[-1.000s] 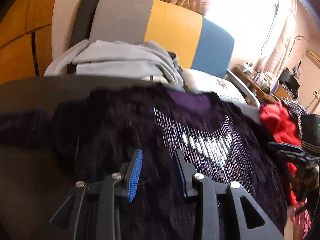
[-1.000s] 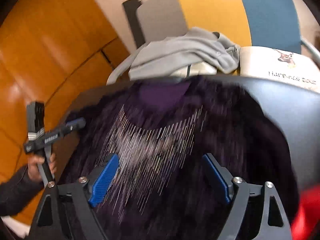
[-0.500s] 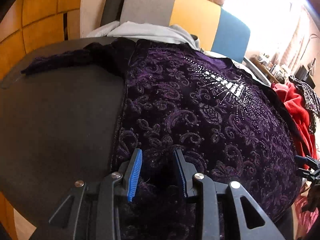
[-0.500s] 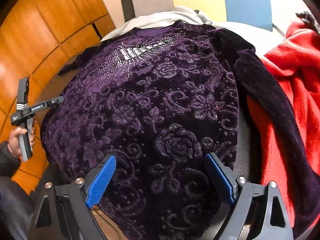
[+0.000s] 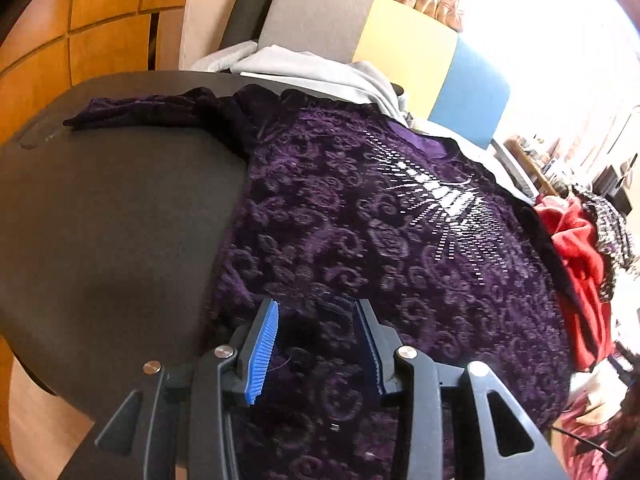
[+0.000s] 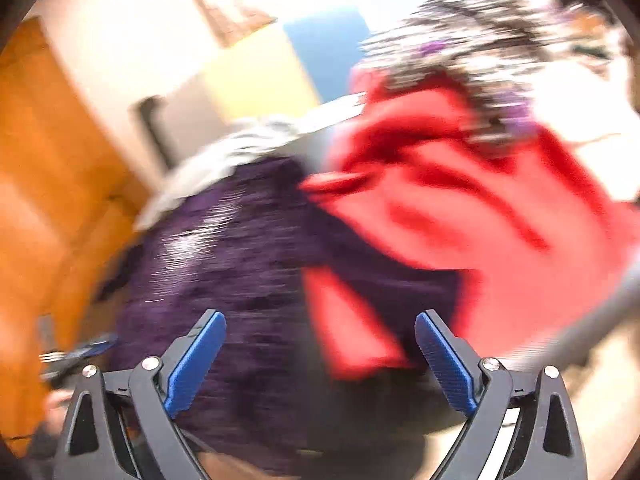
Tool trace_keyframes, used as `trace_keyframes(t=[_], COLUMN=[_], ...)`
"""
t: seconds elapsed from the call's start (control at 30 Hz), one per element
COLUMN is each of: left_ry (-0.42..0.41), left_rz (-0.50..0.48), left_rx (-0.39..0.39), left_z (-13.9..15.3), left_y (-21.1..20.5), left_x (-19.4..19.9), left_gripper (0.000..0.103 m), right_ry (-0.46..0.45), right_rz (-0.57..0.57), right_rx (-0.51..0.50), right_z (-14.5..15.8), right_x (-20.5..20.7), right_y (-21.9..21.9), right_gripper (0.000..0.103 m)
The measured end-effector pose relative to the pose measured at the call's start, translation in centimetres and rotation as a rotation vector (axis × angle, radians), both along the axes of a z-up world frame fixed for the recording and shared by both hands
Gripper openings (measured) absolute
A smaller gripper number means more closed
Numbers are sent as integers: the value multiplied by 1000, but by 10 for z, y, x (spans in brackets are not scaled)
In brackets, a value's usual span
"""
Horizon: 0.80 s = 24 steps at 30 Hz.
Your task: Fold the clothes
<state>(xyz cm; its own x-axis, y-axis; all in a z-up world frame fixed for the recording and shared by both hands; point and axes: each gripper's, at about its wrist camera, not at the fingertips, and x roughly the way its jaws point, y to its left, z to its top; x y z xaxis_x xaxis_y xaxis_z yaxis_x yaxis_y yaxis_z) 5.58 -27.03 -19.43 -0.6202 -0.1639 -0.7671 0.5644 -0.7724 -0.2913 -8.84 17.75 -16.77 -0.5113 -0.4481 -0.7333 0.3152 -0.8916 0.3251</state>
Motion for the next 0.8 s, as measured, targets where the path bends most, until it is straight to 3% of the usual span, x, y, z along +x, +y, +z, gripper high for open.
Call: trace_keyframes(t=[0.07,0.17,0.27,0.33,0.4,0.53,0.63,0.7,0.73,0.8], left_ry=[-1,-2,1,-4,-12,-23,-18,-13,-10,-4], left_rz=[-16,-44,-84,-115,-133,-131,-116,-97,-87,-66], left_rx=[1,-2,-6,-11,-9,19,39,55,63,79], left_z=[2,5,9,9,7,-1,-3,-5,-5,-7], left_y=[9,24,38,46,52,50,44,38,35,28], left_x=[-5,-13,-18,-20,-21,-21,-21,-19,-17,-15], left_gripper=[40,40,40,41,41,41,41,41,41,41], right_ry=[-12,-46,-83,-113,-131,-140,-70,5,42,85], right_rz=[-53,-76,-112,-131,-140,-136,-130,-122,-99,34], right_rx=[58,-53,-129,-172,-204,-216,-288,-395,-454,-457], right_z=[-5,-17,-35,-48,-55,-49,-12,26,46,61], right_x=[-3,-12,-27,-36,-42,-55,-78,-99,-109,-99], right_y=[13,19,19,18,17,7,2,-4,-9,-54], right_gripper=[89,82,81,70,6,6,6,6,6,6])
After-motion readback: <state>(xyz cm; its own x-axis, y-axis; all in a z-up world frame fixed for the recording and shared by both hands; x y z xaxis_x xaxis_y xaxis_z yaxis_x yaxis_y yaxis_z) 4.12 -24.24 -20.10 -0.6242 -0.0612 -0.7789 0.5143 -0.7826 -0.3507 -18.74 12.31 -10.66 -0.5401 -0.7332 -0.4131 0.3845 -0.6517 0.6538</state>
